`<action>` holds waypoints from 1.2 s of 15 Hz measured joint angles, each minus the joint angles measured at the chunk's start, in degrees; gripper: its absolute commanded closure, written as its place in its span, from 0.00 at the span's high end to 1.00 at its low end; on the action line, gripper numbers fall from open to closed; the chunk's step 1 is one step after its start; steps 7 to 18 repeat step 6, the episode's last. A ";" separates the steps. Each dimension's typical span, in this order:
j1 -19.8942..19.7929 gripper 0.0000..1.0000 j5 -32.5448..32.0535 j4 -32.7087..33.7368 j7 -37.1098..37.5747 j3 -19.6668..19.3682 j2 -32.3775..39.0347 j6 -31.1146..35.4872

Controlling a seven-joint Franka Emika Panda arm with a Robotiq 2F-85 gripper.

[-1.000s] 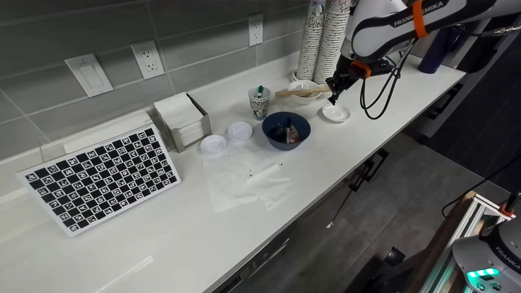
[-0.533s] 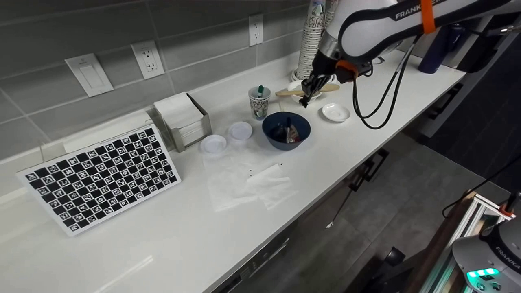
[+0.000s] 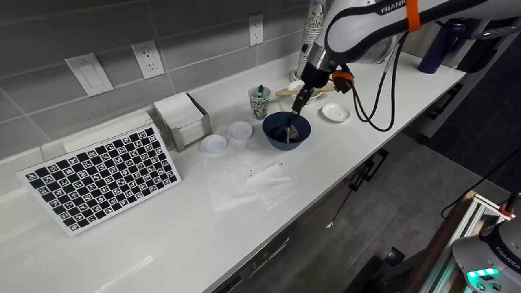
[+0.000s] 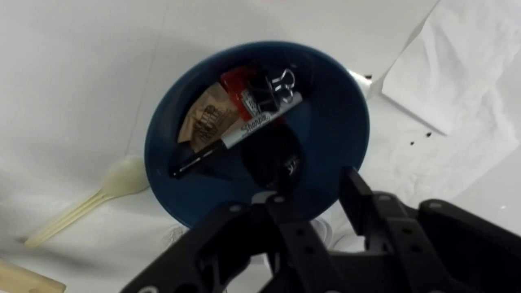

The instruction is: Pick up the black objects from the white plate and put them in the blue bowl

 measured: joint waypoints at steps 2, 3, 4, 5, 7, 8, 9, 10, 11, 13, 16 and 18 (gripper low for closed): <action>-3.69 0.82 0.96 0.00 -8.33 0.17 -1.81 -7.67; -5.20 0.89 0.95 -0.46 -12.42 -0.59 -3.14 -11.01; -6.21 0.96 0.95 -1.37 -16.51 -2.06 -4.73 -13.51; -7.03 1.00 0.95 -2.62 -20.39 -3.74 -6.39 -15.09; -7.66 0.85 0.95 -4.15 -23.92 -5.45 -8.13 -15.80; -7.66 0.85 0.95 -4.15 -23.92 -5.45 -8.13 -15.80; -7.66 0.85 0.95 -4.15 -23.92 -5.45 -8.13 -15.80; -7.66 0.85 0.95 -4.15 -23.92 -5.45 -8.13 -15.80; -7.66 0.85 0.95 -4.15 -23.92 -5.45 -8.13 -15.80; -7.66 0.85 0.95 -4.15 -23.92 -5.45 -8.13 -15.80; -7.66 0.85 0.95 -4.15 -23.92 -5.45 -8.13 -15.80; -7.66 0.85 0.95 -4.15 -23.92 -5.45 -8.13 -15.80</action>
